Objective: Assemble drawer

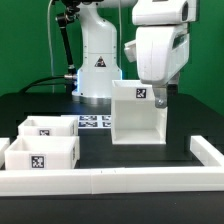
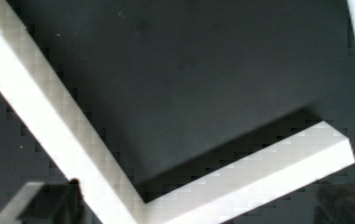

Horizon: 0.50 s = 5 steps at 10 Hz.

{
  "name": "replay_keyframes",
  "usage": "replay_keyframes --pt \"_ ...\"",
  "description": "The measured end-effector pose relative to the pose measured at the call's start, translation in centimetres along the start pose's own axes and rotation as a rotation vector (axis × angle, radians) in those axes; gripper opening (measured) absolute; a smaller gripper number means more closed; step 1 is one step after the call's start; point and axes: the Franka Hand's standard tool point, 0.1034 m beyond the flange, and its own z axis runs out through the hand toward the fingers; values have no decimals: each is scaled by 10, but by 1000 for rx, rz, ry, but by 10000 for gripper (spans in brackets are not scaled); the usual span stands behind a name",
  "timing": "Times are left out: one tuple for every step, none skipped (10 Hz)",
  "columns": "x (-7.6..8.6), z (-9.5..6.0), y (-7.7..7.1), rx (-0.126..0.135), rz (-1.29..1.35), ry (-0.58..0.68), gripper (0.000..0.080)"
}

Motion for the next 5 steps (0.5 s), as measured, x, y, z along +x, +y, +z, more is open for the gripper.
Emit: replay_keyframes --pt "0 0 0 1 -11 0 650" --pt "0 0 0 1 -11 0 650" --pt "-1 0 0 1 -11 0 650" --pt "-1 0 1 0 -12 -2 650" --pt "-1 1 1 0 -12 -2 650"
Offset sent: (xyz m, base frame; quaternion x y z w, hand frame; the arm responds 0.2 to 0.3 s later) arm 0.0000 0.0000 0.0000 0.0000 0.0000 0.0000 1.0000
